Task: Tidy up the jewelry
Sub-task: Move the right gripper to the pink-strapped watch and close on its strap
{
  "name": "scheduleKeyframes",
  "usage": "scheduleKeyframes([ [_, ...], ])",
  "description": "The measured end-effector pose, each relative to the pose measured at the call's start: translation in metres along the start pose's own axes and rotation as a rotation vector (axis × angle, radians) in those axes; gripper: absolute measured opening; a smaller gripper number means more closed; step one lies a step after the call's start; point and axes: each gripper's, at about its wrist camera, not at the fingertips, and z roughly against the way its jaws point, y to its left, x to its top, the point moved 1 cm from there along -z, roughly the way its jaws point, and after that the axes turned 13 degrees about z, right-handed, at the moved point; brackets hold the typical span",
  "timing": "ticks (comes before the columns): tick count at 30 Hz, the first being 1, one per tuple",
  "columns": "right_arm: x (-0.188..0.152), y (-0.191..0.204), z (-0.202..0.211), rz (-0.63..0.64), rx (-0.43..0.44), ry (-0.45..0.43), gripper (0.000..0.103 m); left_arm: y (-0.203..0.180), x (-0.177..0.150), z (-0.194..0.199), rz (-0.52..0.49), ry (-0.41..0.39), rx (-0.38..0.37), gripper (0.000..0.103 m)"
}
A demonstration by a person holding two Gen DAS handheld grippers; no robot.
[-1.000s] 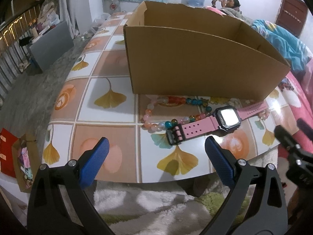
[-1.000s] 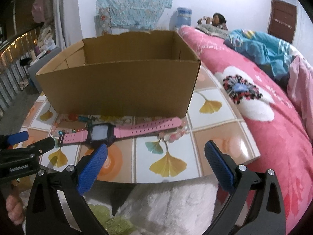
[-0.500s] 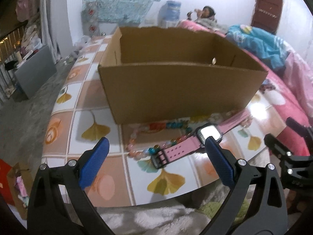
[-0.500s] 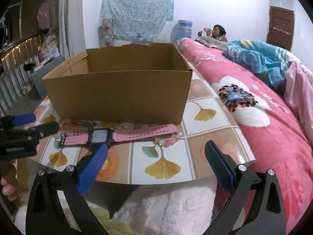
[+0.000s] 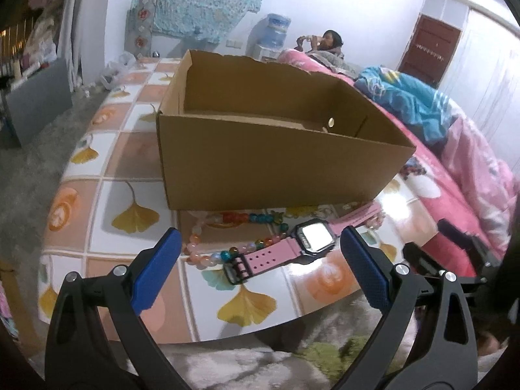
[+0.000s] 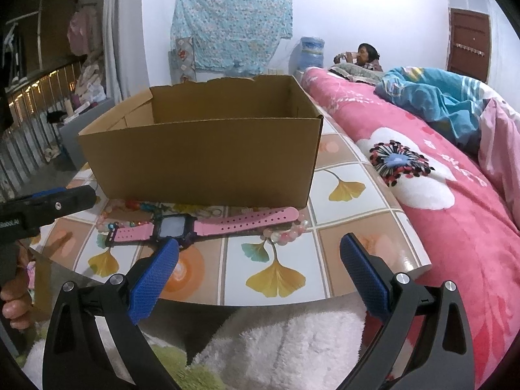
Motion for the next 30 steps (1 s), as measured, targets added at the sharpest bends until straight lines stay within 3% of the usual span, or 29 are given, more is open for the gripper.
scheduleKeyframes([
  [6,-0.001,0.000,-0.002,0.011,0.017,-0.005,0.097,0.005,0.000,-0.004,0.040,0.020,-0.012,0.095],
  [18,0.009,-0.004,-0.008,0.037,0.084,-0.031,0.097,-0.002,-0.003,-0.010,-0.091,0.005,0.073,0.095],
  [27,0.009,-0.012,-0.010,0.114,0.239,-0.038,0.096,-0.012,-0.022,-0.009,-0.227,0.023,0.073,0.095],
  [30,0.013,-0.010,-0.015,0.168,0.331,-0.023,0.090,-0.017,-0.032,-0.011,-0.279,0.038,0.067,0.095],
])
